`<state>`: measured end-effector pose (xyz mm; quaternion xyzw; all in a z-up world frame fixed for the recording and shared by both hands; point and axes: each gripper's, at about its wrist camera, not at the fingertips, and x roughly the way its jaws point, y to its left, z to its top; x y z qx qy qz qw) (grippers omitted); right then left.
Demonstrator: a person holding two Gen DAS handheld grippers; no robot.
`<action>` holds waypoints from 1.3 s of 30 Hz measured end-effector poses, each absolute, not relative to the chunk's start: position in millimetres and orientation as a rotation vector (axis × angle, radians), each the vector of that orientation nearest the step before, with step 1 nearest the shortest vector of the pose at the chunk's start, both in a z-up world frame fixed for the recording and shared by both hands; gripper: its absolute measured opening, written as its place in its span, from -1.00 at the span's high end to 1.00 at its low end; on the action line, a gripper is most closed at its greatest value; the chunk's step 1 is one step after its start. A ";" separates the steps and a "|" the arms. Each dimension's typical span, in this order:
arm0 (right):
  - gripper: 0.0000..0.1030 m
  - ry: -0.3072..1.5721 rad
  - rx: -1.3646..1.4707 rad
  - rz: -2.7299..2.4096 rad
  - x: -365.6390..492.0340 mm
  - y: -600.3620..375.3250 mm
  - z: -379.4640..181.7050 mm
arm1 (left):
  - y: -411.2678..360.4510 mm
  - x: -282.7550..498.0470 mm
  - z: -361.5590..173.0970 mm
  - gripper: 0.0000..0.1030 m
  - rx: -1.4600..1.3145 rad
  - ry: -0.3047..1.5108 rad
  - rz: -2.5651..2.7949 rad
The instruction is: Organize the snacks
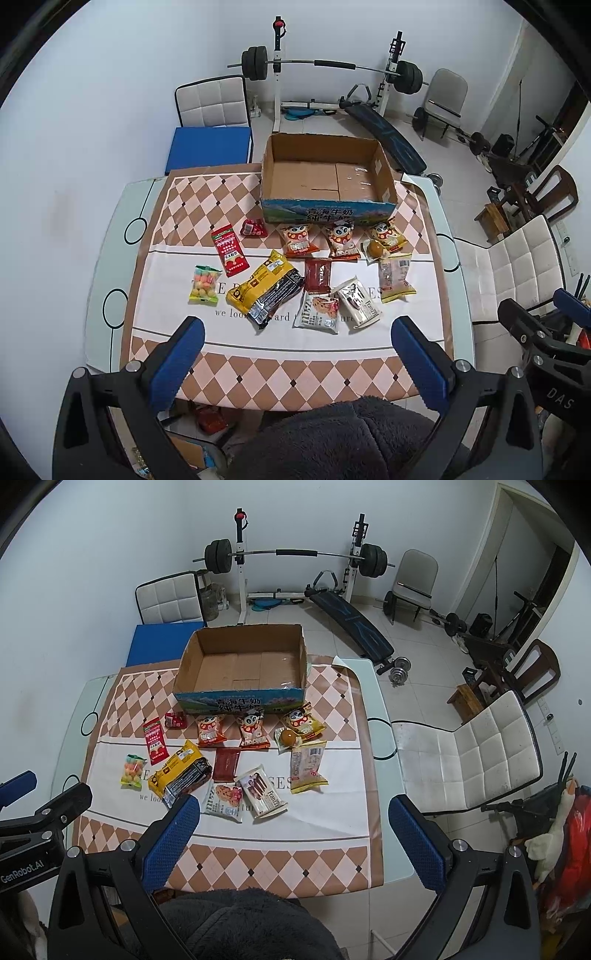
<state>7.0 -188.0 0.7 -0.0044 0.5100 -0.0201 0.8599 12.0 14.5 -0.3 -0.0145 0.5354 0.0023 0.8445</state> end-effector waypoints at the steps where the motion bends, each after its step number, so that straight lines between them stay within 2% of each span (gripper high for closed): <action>1: -1.00 1.070 -0.010 -0.043 7.5 -187.2 0.2 | 14.2 11.9 -0.2 -1.00 -0.030 1.130 0.004; 39: -1.00 1.078 -0.010 -0.037 13.0 -185.4 -1.5 | 9.4 14.7 -4.8 -1.00 -0.045 1.136 -0.004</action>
